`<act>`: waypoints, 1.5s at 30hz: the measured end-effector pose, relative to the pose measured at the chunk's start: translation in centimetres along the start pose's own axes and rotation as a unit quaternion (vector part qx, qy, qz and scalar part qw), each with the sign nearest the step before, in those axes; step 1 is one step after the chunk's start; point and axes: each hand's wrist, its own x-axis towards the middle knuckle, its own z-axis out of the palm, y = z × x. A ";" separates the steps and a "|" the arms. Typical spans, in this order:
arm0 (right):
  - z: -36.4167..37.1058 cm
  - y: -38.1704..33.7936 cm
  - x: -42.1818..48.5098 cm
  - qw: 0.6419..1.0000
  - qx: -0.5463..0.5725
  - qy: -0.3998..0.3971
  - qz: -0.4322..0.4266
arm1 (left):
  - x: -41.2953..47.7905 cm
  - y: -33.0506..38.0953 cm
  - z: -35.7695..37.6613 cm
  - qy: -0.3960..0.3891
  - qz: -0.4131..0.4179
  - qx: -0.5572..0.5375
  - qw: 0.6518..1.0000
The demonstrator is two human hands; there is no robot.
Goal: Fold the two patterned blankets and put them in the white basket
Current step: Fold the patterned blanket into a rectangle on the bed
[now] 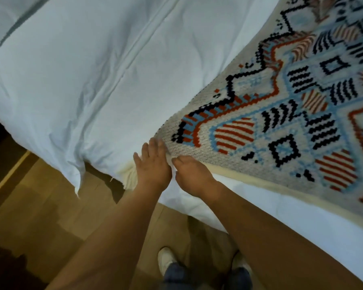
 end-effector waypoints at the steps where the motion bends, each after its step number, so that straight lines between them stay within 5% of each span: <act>1: -0.4 1.0 -1.1 1.000 0.004 0.018 -0.001 | -0.3 1.4 -0.1 0.002 0.004 0.013 1.000; 14: -5.1 27.2 -28.2 0.963 -0.016 0.073 0.260 | -11.0 33.2 2.6 -0.057 0.298 0.108 0.947; 20: -3.4 36.9 -37.2 0.944 -0.052 0.042 0.323 | -14.2 45.0 5.7 -0.034 0.348 0.128 0.928; 33: -2.3 39.3 -38.5 0.964 -0.103 0.060 0.238 | -17.7 47.1 7.3 -0.035 0.339 0.114 0.933; 45: 2.9 35.1 -47.2 0.908 -0.103 -0.153 0.377 | -26.5 45.9 11.4 -0.142 0.391 0.219 0.883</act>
